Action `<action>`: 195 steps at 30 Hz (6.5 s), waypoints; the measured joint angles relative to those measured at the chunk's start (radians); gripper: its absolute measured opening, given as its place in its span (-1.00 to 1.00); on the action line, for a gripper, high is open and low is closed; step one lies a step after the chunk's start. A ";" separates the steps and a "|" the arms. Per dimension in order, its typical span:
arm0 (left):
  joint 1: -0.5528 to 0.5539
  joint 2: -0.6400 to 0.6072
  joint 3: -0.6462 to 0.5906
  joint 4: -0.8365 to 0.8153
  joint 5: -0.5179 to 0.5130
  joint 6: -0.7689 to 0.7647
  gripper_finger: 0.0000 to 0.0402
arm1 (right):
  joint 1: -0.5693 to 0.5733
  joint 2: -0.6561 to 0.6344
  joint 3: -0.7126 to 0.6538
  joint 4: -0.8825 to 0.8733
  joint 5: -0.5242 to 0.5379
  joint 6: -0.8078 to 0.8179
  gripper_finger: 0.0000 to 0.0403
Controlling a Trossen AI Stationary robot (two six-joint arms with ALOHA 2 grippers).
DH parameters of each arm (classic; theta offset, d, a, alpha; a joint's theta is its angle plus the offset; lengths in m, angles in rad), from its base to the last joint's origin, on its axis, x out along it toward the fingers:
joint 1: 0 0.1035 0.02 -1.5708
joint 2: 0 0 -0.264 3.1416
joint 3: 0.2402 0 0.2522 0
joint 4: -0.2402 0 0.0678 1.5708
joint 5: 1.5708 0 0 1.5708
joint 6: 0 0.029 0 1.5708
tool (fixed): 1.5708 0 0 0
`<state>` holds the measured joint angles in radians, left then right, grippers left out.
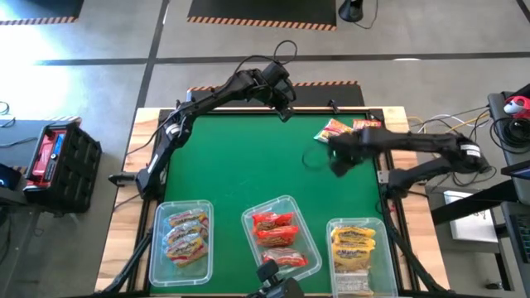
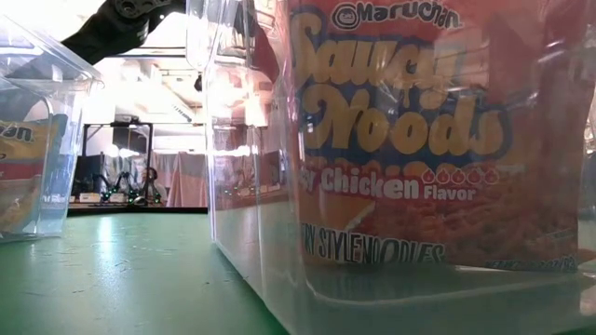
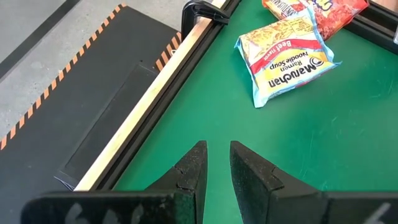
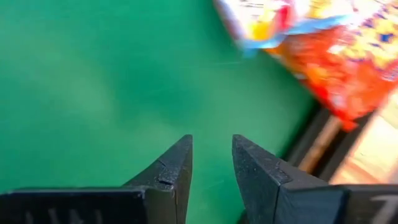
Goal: Sort Maruchan noodles
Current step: Put the blue noodle pack into the left transparent bin
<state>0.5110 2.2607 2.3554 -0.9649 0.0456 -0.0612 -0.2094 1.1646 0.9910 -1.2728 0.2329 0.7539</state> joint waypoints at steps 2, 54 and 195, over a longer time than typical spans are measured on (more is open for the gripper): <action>0.000 -0.001 0.000 0.000 0.000 0.000 -0.74 | -0.122 0.018 -0.013 0.003 -0.002 -0.071 -0.50; 0.018 -0.002 0.000 -0.023 0.000 0.000 -0.74 | -0.682 0.733 0.656 -0.107 0.005 -0.550 -0.71; 0.041 -0.001 -0.002 -0.024 0.000 0.027 -0.74 | -0.704 0.746 0.613 0.028 -0.106 -0.800 -0.96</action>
<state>0.5516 2.2599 2.3535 -0.9886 0.0456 -0.0340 -0.9131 1.9103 1.6037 -1.2444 0.1266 -0.0466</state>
